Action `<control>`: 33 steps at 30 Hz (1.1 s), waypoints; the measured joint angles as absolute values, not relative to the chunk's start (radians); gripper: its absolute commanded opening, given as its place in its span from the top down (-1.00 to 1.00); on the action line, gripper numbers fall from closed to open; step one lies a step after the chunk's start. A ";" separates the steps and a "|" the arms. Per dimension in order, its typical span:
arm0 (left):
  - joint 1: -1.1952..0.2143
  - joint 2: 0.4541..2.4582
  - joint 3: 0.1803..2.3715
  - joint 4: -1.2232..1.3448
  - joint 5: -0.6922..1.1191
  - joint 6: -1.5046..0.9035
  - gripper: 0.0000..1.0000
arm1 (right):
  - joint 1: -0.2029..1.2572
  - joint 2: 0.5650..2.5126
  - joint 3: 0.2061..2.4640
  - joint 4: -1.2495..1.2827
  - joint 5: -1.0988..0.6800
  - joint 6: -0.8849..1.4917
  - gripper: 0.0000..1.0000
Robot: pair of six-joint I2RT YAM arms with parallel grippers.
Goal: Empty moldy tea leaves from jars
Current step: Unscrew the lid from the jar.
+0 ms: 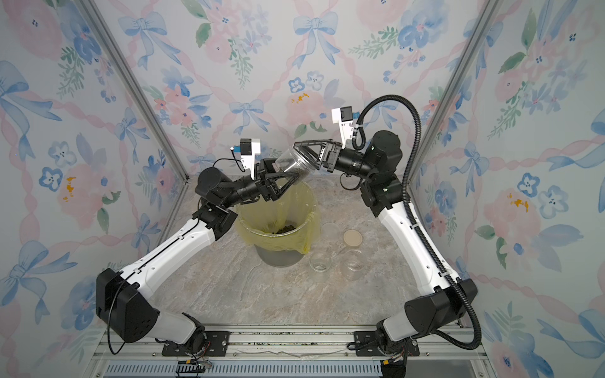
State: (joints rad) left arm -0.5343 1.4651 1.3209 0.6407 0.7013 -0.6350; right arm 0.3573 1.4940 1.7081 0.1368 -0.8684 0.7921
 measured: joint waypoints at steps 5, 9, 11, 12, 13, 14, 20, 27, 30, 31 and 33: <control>-0.525 1.438 1.305 0.622 0.654 -0.564 0.19 | 0.321 1.447 1.680 0.098 -0.828 0.810 -0.93; -0.523 1.380 1.277 0.619 0.604 -0.453 0.20 | 0.302 1.426 1.681 0.035 -0.770 0.827 -0.93; -0.523 1.348 1.261 0.616 0.581 -0.382 0.20 | 0.302 1.417 1.681 -0.002 -0.741 0.837 -0.93; -0.524 1.332 1.253 0.612 0.568 -0.338 0.19 | 0.302 1.412 1.681 -0.018 -0.727 0.844 -0.93; -0.529 1.318 1.246 0.609 0.554 -0.288 0.19 | 0.302 1.408 1.681 -0.035 -0.714 0.852 -0.93; -0.532 1.306 1.240 0.602 0.541 -0.245 0.19 | 0.302 1.404 1.681 -0.049 -0.701 0.861 -0.93; -0.572 1.244 1.178 0.567 0.444 0.041 0.21 | 0.318 1.393 1.681 -0.136 -0.622 0.907 -0.93; -0.638 1.217 1.132 0.549 0.263 0.392 0.23 | 0.373 1.393 1.681 -0.170 -0.569 0.928 -0.93; -0.651 1.215 1.128 0.551 0.190 0.510 0.23 | 0.397 1.393 1.680 -0.169 -0.562 0.933 -0.93; -0.652 1.213 1.127 0.551 0.167 0.542 0.24 | 0.406 1.393 1.678 -0.163 -0.563 0.936 -0.93; -0.653 1.211 1.127 0.553 0.129 0.590 0.24 | 0.423 1.393 1.669 -0.138 -0.564 0.944 -0.93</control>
State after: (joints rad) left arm -0.6525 1.2110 1.1267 0.5533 0.1291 0.5900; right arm 0.4229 1.3930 1.6688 -0.1383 -0.5636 0.9443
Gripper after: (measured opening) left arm 0.785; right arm 0.965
